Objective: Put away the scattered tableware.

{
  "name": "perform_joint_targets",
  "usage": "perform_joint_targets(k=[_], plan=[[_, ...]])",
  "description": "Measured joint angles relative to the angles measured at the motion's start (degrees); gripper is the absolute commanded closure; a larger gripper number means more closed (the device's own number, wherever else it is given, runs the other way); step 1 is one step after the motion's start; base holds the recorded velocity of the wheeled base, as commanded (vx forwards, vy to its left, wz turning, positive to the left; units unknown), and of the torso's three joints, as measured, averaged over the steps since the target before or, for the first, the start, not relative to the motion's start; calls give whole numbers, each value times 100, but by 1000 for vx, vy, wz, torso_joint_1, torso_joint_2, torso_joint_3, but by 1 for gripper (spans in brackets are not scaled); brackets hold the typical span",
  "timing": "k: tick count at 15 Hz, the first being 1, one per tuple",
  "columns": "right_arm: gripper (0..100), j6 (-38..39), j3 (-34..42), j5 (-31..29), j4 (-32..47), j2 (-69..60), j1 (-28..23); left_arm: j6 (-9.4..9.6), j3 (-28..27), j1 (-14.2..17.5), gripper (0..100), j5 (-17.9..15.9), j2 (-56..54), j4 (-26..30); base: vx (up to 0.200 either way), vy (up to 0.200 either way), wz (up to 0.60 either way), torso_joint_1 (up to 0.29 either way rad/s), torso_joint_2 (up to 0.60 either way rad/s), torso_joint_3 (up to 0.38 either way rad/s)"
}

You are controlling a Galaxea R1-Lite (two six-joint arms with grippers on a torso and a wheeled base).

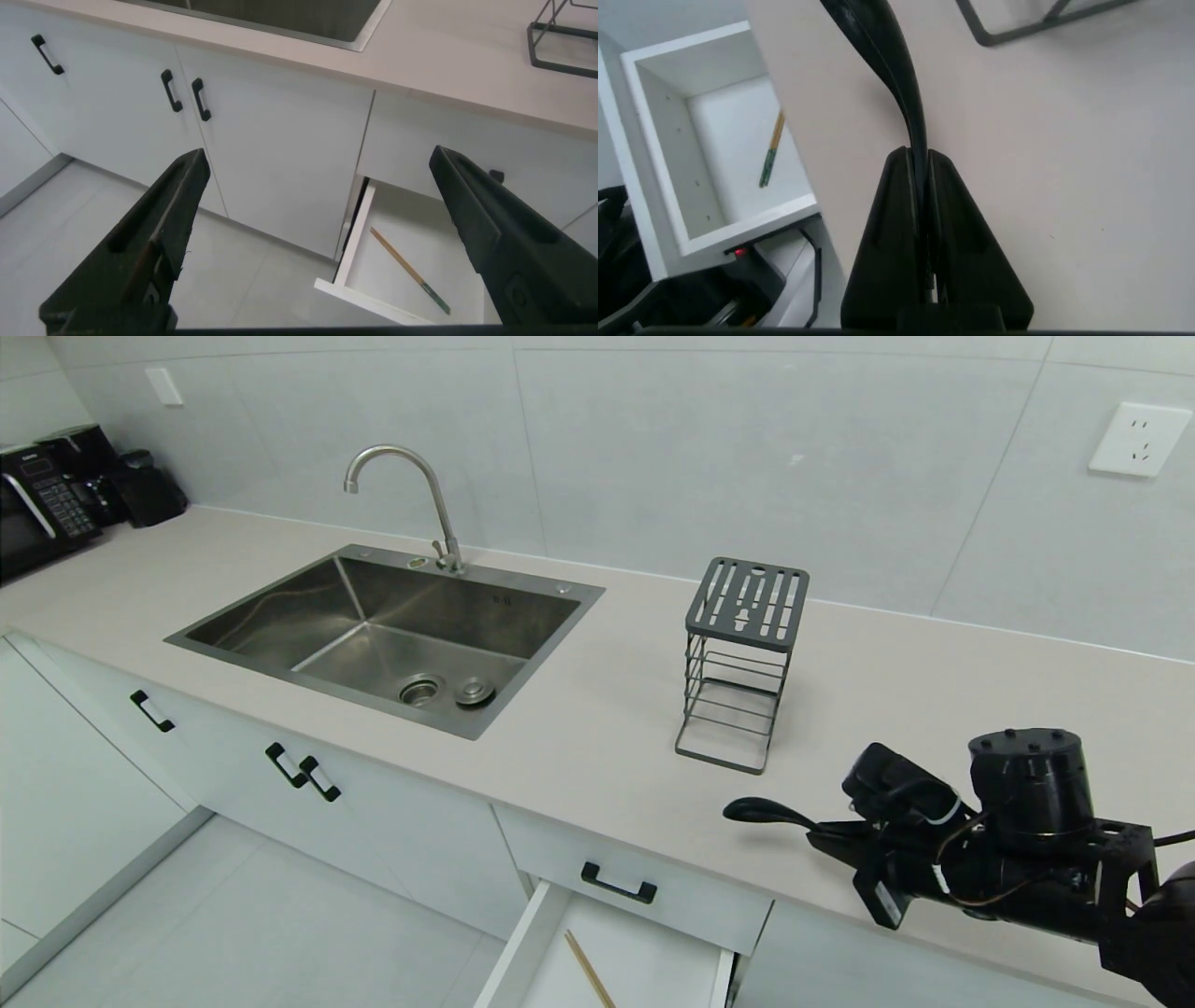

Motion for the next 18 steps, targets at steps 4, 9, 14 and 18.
perform_joint_targets(k=[4, 9, 14, 18], plan=[[100, 16, 13, -101, 2, -1, 461, 0, 0, 0, 0, -2, 0, 0, 0, 0, 0, 0, 0, 0], [100, 169, 20, -294, 2, 5, 1076, 0, 0, 0, 0, -2, 0, 0, 0, 0, 0, 0, 0, 0], [100, 514, -16, -310, 2, 135, 1508, 0, 0, 0, 0, 0, 0, 0, 0, 0, 0, 0, 0, 0], [100, 1059, -124, -332, 5, 265, 2004, -2, -2, 2, 0, -2, 0, 0, 0, 0, 0, 0, 0, 0]])
